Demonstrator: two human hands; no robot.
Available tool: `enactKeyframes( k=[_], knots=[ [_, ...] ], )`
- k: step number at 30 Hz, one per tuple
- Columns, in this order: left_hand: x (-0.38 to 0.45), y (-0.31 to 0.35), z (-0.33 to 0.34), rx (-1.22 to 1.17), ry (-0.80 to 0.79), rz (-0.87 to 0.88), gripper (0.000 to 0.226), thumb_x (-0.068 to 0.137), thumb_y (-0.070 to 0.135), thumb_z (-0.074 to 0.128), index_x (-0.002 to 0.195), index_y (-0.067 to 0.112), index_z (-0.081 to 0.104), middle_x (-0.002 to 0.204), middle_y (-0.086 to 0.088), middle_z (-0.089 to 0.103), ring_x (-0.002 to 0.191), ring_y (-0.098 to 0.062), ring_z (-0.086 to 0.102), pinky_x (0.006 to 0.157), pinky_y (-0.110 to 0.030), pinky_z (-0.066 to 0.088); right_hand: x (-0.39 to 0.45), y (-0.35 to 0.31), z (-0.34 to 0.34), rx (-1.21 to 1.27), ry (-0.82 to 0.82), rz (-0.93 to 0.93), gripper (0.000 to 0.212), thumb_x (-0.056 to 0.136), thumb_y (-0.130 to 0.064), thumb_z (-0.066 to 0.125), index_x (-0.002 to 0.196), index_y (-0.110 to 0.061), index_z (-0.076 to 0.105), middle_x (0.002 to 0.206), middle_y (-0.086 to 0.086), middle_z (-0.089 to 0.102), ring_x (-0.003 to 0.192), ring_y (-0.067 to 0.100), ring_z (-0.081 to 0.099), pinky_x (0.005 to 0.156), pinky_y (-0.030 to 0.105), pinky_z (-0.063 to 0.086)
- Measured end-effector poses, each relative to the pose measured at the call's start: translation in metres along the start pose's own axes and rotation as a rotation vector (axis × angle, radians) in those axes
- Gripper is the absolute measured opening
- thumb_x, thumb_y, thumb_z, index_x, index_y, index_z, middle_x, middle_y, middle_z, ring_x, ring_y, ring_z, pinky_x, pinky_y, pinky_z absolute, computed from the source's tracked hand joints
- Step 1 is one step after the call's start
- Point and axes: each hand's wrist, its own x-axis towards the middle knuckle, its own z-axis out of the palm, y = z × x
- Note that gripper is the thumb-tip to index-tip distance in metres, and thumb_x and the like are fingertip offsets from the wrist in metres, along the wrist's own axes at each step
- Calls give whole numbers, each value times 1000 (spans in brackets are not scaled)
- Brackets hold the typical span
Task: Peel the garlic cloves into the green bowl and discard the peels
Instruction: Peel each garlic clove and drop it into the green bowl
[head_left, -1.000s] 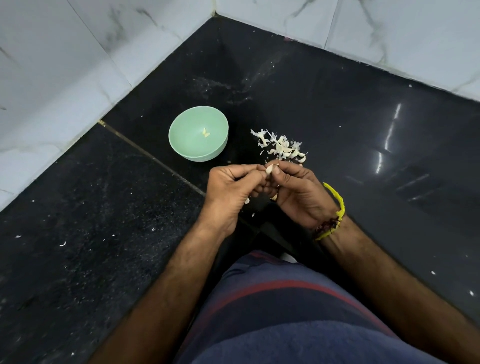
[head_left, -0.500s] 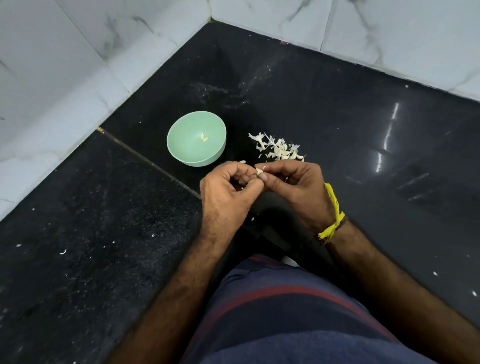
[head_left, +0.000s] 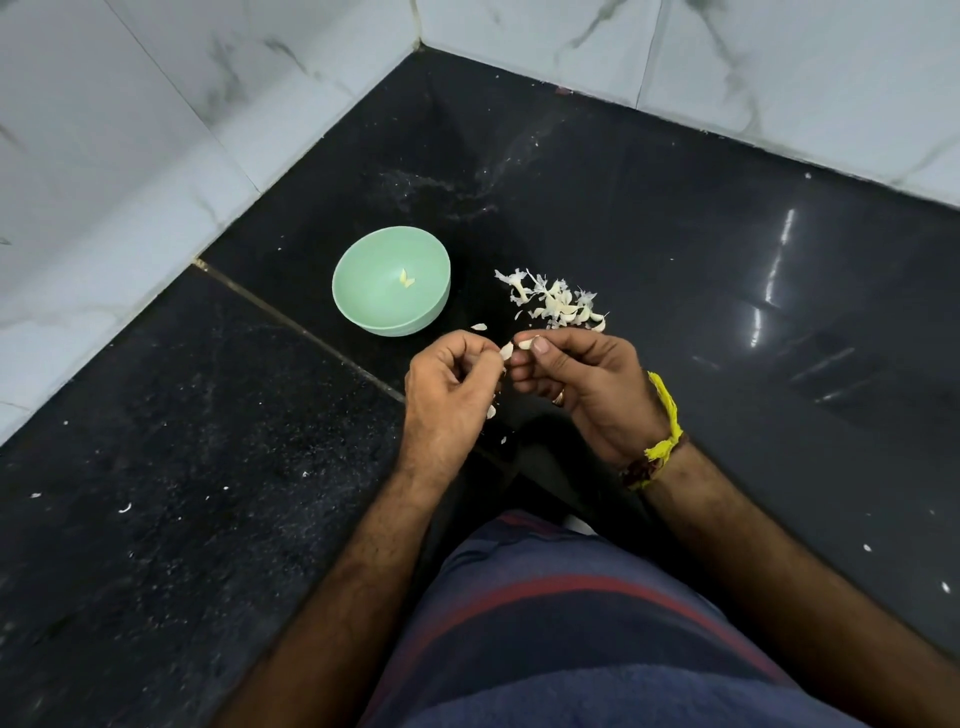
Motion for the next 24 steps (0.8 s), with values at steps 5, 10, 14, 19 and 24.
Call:
enactKeyframes(
  k=[5,10,14,19,24],
  knots=[
    [8,-31,-5,150,91,57,21,82,28,55,72,10,62,67,-17,61,60,-17,52,59,-37,46,5,3,-9,30,119,49,13,90,0,62,99,5,71,88,22,72,75,25,69,71,30,58],
    [17,-74,-12,420,118,121,15,78,27,55,74,15,63,67,3,61,64,-14,55,66,-36,49,15,11,-16,-86,235,58,9,87,4,65,93,5,71,83,20,73,71,25,69,70,31,59],
    [30,-96,-10,560,47,208,20,79,35,53,78,17,60,76,5,58,71,-15,54,68,-39,51,31,14,-4,-286,229,29,7,86,6,66,90,3,70,82,22,72,68,25,68,66,30,60],
    [39,-109,-11,556,76,258,13,87,28,64,80,19,60,77,7,57,71,-15,53,69,-39,51,56,21,11,-484,179,-15,8,84,1,70,84,-6,72,77,17,73,66,22,69,64,32,57],
    [41,-112,-12,560,52,271,15,91,29,68,82,18,62,82,4,61,78,-18,57,71,-38,51,73,30,20,-666,159,-78,11,83,-5,71,81,-14,75,71,3,72,64,15,67,66,36,60]
  ],
)
